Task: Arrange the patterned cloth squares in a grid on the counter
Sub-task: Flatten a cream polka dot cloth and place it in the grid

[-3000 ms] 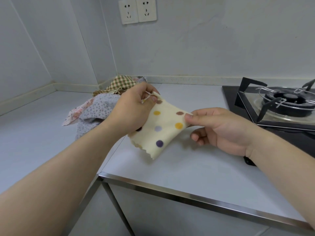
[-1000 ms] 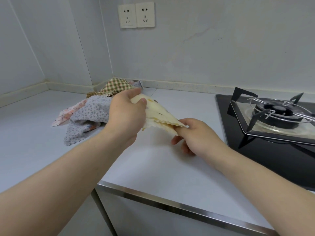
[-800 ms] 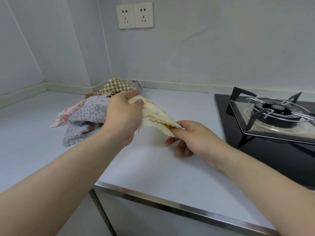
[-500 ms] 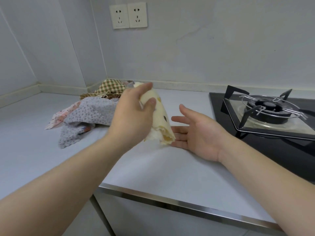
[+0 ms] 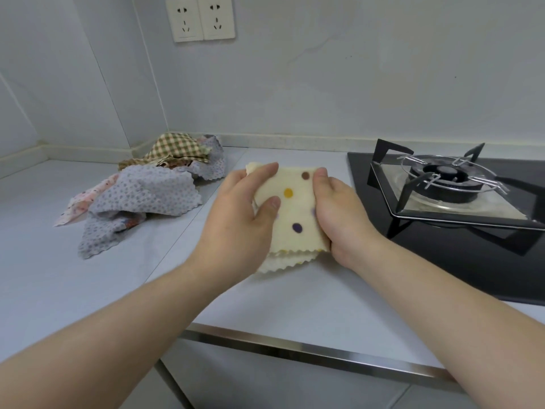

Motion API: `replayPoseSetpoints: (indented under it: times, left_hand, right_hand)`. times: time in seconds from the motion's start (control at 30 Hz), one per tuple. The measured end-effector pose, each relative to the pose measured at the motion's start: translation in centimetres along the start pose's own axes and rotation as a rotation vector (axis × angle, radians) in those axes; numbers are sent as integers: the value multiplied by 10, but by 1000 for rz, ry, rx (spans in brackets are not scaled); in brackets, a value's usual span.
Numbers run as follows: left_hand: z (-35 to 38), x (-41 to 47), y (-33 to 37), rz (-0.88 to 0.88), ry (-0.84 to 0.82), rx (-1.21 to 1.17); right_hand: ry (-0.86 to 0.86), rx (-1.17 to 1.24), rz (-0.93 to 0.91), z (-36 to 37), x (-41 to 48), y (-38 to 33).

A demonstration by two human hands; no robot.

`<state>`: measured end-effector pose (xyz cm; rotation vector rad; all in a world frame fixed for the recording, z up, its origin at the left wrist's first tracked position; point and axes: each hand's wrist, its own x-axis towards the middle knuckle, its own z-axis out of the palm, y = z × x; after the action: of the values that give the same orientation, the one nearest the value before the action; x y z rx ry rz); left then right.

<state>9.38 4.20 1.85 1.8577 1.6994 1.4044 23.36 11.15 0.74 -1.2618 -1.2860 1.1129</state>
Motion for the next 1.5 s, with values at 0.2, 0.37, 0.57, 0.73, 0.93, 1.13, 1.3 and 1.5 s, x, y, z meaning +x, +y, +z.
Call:
replayPoseSetpoints:
  times: [0.2, 0.37, 0.57, 0.73, 0.93, 1.13, 1.3, 1.5]
  left_hand:
    - [7, -1, -15, -138, 5, -49]
    - [16, -2, -33, -201, -2, -75]
    - [21, -5, -37, -217, -82, -154]
    - [7, -1, -25, -351, -205, -172]
    - [-27, -5, 60, -562, -395, -349]
    - [-19, -9, 180, -284, -697, -308]
    - [18, -12, 272, -89, -841, -335]
    - [97, -35, 347, -39, -931, -347]
  right_hand:
    - [35, -199, -73, 1, 7, 11]
    - [38, -223, -47, 1, 11, 18]
    - [99, -209, 17, -3, 11, 13]
    - [74, -390, 110, 0, 2, -4]
    - [130, -673, 203, -39, -67, -75]
    - [423, -654, 346, -138, -144, -151]
    - [674, -575, 420, -222, -189, -174]
    - [794, -398, 439, -332, -209, -163]
